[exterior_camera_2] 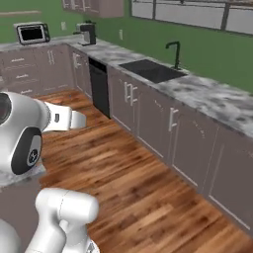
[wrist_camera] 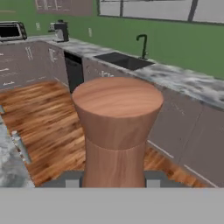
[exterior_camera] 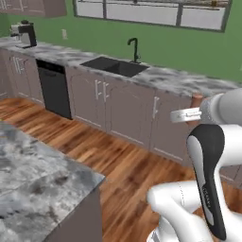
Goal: Take 2 condiments from the cabinet and move them on the counter near the stove.Make sure the condiments are lined up with each other, next to each other.
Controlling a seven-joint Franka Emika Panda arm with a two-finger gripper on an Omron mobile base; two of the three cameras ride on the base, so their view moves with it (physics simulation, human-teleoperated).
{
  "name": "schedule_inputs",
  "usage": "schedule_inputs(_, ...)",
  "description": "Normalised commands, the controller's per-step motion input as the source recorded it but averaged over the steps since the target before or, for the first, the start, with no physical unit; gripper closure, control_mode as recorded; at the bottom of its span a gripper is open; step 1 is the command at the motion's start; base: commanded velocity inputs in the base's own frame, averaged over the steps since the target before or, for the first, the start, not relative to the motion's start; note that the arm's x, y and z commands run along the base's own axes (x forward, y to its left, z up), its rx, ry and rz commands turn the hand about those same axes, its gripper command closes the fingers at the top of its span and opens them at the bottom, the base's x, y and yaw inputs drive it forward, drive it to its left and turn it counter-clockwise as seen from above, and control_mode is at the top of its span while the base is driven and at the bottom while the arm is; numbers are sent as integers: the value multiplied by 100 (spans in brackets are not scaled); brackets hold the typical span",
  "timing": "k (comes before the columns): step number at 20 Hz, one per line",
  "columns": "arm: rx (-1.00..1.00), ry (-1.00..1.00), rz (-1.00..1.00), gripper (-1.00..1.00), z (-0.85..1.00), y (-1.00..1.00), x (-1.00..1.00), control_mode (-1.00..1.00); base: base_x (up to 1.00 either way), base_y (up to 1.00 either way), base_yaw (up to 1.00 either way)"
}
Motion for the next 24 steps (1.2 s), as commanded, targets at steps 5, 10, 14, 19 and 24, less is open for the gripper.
schedule_inputs(5,0,0,0,100,0,0,0,100,0,-33,80)
schedule_inputs(10,0,0,0,100,0,0,0,100,0,-40,69)
schedule_inputs(14,0,0,0,100,0,0,0,100,1,-72,35)
schedule_inputs(19,0,0,0,100,0,0,0,100,20,-85,22)
schedule_inputs(24,0,0,0,100,0,0,0,100,42,-80,26)
